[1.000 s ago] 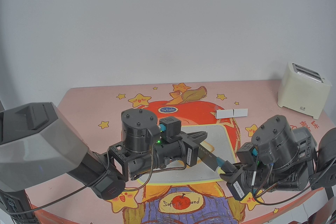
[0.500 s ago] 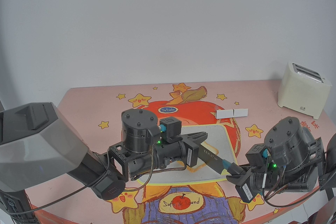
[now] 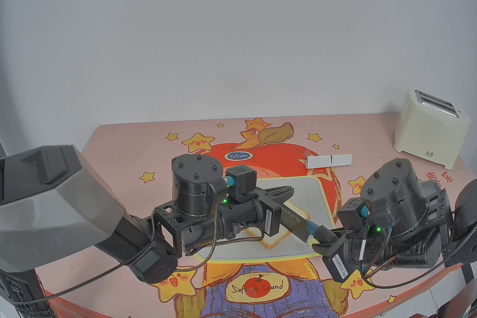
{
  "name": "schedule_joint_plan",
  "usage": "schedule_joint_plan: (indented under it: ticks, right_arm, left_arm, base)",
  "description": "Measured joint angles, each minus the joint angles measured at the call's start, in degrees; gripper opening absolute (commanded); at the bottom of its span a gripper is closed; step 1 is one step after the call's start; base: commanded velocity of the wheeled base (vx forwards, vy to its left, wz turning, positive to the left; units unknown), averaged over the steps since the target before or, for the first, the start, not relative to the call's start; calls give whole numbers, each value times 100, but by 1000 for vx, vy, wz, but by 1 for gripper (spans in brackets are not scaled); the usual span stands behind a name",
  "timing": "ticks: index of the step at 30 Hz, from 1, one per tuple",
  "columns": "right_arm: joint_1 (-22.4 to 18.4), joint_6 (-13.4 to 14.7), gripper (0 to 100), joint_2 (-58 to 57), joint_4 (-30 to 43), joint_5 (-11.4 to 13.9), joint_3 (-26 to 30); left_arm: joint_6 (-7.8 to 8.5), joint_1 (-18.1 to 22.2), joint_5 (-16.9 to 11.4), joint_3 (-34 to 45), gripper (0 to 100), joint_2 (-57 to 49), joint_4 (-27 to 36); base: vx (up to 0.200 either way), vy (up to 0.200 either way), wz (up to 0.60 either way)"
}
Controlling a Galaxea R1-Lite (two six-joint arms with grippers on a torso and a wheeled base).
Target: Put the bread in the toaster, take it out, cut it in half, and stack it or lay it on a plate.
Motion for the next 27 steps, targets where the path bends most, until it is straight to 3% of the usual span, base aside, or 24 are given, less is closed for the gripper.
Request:
schedule_joint_plan:
  ticks: [27]
  right_arm:
    - [-5, -2, 0, -194, 0, 16, 291]
  left_arm:
    - [-11, 13, 6, 61, 0, -113, -151]
  base:
    - [0, 0, 0]
